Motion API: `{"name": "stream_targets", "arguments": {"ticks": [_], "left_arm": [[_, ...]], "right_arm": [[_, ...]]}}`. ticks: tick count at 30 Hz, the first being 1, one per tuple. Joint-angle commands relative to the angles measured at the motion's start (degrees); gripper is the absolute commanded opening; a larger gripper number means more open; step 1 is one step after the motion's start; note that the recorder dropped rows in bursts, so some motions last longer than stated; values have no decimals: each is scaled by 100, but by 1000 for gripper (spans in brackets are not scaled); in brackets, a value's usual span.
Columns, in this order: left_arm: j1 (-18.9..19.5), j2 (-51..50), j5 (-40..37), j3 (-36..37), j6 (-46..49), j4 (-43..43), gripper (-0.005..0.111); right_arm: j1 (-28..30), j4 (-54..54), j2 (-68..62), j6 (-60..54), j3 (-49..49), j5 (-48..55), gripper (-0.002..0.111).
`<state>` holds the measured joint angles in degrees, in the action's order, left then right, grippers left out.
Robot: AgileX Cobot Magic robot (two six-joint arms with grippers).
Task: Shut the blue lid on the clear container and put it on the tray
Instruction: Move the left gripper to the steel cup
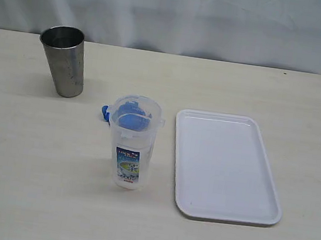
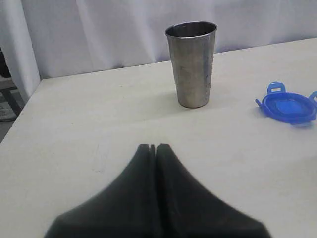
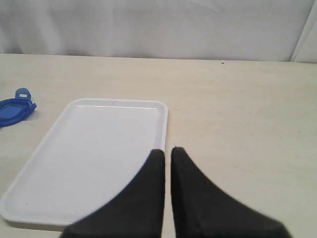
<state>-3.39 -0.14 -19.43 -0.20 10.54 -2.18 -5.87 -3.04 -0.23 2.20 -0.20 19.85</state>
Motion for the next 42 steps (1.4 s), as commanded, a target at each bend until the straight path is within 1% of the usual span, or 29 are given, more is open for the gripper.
{"name": "stream_targets", "arguments": {"ticks": [1, 3, 5, 6, 9, 12, 13, 14, 15, 18, 21, 22, 23, 24, 25, 26, 27, 28, 30, 31, 33, 34, 35, 37, 38, 39, 40, 41, 42], "left_arm": [[-1, 14, 294, 20, 19, 2, 0], [-1, 14, 598, 20, 9, -145, 0], [-1, 14, 895, 20, 10, -631, 0], [-1, 14, 1046, 20, 40, -584, 0], [-1, 14, 1901, 20, -69, -650, 0], [-1, 14, 2782, 20, -733, -650, 0], [-1, 14, 3389, 20, -1494, -650, 0], [-1, 14, 3530, 20, -1763, -650, 0], [-1, 14, 3625, 20, -1946, -620, 0], [-1, 14, 4150, 20, -1983, -230, 1], [-1, -229, 4643, 20, -1992, 7, 14], [-1, -374, 4682, 20, -2004, 7, 22], [-1, -698, 4744, -53, -2004, 7, 40], [-1, -904, 4802, -80, -2004, 20, 54], [-1, -1319, 5042, -80, -2004, 164, 77], [-1, -1724, 5240, -80, -2004, 493, 91], [-1, -2105, 5435, -80, -2016, 882, 95], [-1, -2395, 5594, -80, -2132, 1047, 94], [-1, -3492, 6304, -80, -2096, 1223, 94], [-1, -3930, 6691, -80, -1986, 1223, 94], [-1, -5260, 7677, -181, -1606, 1236, 94], [-1, -5658, 7884, -259, -1483, 1255, 94], [-1, -6443, 8184, -451, -1337, 1310, 94], [-1, -7444, 8617, -815, -1322, 1459, 94], [-1, -7764, 8725, -947, -1322, 1570, 94], [-1, -8307, 8856, -1240, -1310, 1813, 94], [-1, -8584, 8856, -1409, -1310, 1895, 94], [-1, -9117, 8856, -1695, -1294, 2036, 94], [-1, -9317, 8856, -1820, -1294, 2051, 94]], "right_arm": [[47, -40, 23, 14, 20, -12, 5], [47, -40, 23, 14, 20, -12, 5], [47, -40, 23, 14, 20, -12, 5], [47, -40, 23, 14, 20, -12, 5], [47, -40, 23, 14, 20, -12, 5], [47, -40, 23, 14, 20, -12, 5], [47, -40, 23, 14, 20, -12, 5], [47, -40, 23, 14, 20, -12, 5], [47, -40, 23, 14, 20, -12, 5], [47, -40, 23, 14, 20, -12, 5], [47, -40, 23, 14, 20, -12, 5], [47, -40, 23, 14, 20, -12, 5], [47, -40, 23, 14, 20, -12, 5], [47, -40, 23, 14, 20, -12, 5], [47, -40, 23, 14, 20, -12, 5], [47, -40, 23, 14, 20, -12, 5], [47, -40, 23, 14, 20, -12, 5], [47, -40, 23, 14, 20, -12, 5], [47, -40, 23, 14, 20, -12, 5], [47, -40, 23, 14, 20, -12, 5], [47, -40, 23, 14, 20, -12, 5], [47, -40, 23, 14, 20, -12, 5], [47, -40, 23, 14, 20, -12, 5], [47, -40, 23, 14, 20, -12, 5], [47, -40, 23, 14, 20, -12, 5], [47, -40, 23, 14, 20, -12, 5], [47, -40, 23, 14, 20, -12, 5], [47, -40, 23, 14, 20, -12, 5], [47, -40, 23, 14, 20, -12, 5]]}}
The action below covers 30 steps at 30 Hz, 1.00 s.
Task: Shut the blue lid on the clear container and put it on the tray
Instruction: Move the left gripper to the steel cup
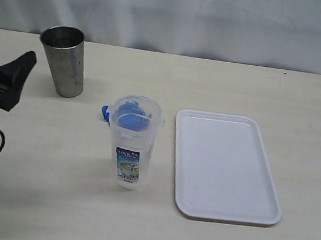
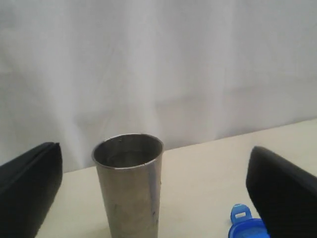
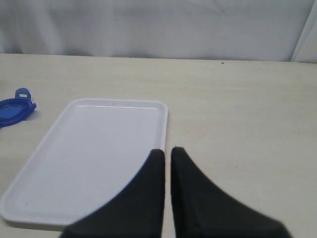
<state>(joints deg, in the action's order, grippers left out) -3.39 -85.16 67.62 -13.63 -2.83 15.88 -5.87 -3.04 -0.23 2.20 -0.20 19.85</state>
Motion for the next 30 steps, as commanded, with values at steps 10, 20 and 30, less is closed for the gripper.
{"name": "stream_targets", "arguments": {"ticks": [10, 20, 30], "left_arm": [[-1, -2397, 212, -1490, 142, 489, 94], [-1, -3447, 234, -2345, 123, 465, 94], [-1, -4003, 234, -3078, 110, 525, 94]], "right_arm": [[47, -40, 23, 14, 20, -12, 5], [47, -40, 23, 14, 20, -12, 5], [47, -40, 23, 14, 20, -12, 5]]}}
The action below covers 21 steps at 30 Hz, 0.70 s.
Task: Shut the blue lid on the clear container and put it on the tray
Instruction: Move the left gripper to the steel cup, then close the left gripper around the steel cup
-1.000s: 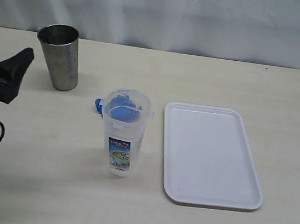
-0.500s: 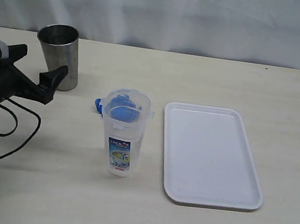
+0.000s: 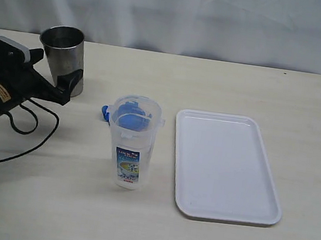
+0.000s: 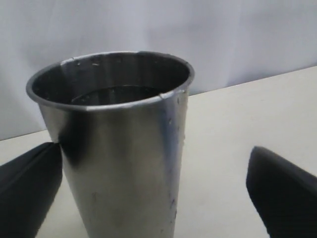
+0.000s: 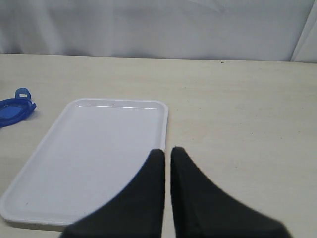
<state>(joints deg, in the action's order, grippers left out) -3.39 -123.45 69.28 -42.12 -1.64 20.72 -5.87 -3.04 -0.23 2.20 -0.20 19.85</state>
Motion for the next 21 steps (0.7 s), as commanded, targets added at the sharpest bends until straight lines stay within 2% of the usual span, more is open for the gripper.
{"name": "stream_targets", "arguments": {"ticks": [1, 21], "left_arm": [[-1, -215, 68, -282, -9, 51, 94], [-1, -522, 14, -1131, -11, 117, 94]], "right_arm": [[47, -40, 23, 14, 20, -12, 5], [47, -40, 23, 14, 20, -12, 5]]}}
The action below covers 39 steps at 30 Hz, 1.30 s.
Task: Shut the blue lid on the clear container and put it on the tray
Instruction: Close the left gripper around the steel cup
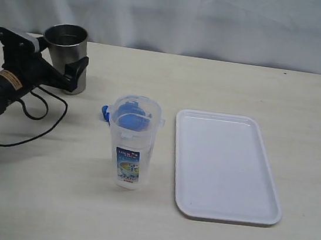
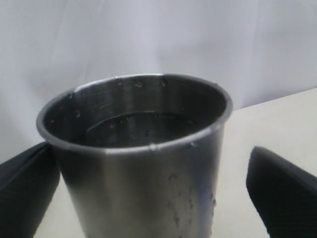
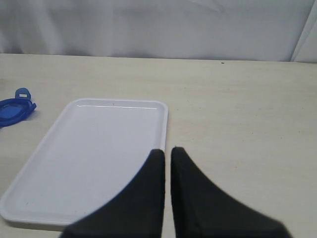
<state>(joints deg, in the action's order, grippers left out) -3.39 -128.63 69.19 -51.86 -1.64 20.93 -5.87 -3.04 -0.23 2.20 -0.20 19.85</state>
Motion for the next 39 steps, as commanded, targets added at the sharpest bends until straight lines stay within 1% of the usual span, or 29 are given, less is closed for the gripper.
{"name": "stream_targets", "arguments": {"ticks": [1, 4, 10, 13, 22, 27, 32, 33, 35, 39], "left_arm": [[-1, -4, -79, -212, -11, 97, 94], [-1, -123, -153, -313, -11, 97, 94], [-1, -466, -53, -492, -23, 97, 94], [-1, -476, 77, -492, -23, 109, 94], [-1, -476, 77, -517, -25, 71, 94], [-1, -476, 77, -703, -448, 103, 94], [-1, -476, 77, -720, -458, -57, 94], [-1, -476, 77, -720, -458, -57, 93], [-1, -476, 77, -720, -442, -57, 87], [-1, -476, 65, -720, -442, 24, 61]], "right_arm": [[47, -40, 23, 14, 20, -12, 5], [47, -40, 23, 14, 20, -12, 5], [47, -40, 23, 14, 20, -12, 5], [47, -40, 23, 14, 20, -12, 5], [47, -40, 23, 14, 20, -12, 5], [47, -40, 23, 14, 20, -12, 5], [47, -40, 23, 14, 20, -12, 5], [47, -40, 23, 14, 20, -12, 5], [47, -40, 23, 14, 20, -12, 5], [47, -40, 23, 14, 20, -12, 5]]}}
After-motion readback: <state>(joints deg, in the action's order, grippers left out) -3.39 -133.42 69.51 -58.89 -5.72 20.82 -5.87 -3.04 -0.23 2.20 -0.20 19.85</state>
